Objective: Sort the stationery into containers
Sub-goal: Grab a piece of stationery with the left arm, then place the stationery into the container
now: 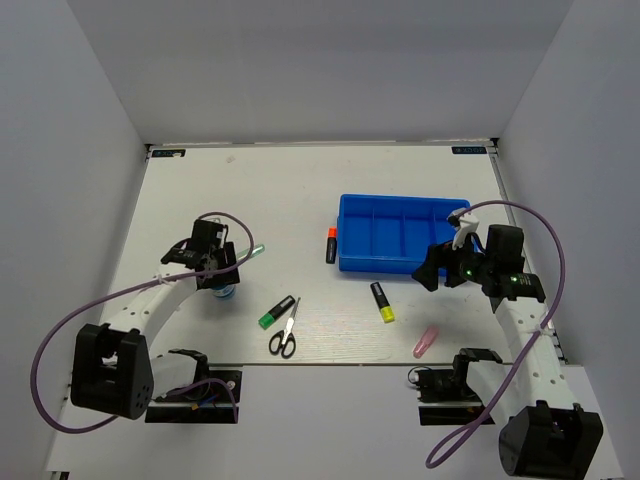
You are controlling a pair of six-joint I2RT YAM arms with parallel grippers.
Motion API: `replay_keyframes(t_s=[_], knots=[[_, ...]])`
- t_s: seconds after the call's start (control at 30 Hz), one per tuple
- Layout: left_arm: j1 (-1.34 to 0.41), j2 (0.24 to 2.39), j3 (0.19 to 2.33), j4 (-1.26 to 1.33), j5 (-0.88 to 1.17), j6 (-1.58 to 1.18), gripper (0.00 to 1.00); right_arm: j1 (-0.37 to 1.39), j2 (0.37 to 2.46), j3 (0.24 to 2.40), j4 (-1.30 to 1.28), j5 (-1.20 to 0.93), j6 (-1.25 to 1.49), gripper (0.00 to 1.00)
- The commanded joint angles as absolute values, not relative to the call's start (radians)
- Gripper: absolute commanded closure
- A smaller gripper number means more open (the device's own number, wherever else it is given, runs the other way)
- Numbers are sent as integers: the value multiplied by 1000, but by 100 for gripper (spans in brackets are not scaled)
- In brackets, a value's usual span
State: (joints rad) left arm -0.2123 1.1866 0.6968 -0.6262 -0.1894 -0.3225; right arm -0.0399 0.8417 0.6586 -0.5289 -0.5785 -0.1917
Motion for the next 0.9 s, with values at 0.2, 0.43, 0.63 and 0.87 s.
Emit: replay_keyframes(t_s=[0.2,0.43,0.63,0.87], knots=[[-219,1206,744,-658,-189,-324,88,-35,822,706,-540,-580,-190,10],[-418,1216,1105,-785,-164,-305,100,-32,821,698,-538,-594,-183,89],[-532,1481,1506,-815,30,-316,100,-31,821,699,-529,-563,-176,100],[-630,1878,1920,-772,199,-366,100,-31,827,699,-525,-540,-172,96]])
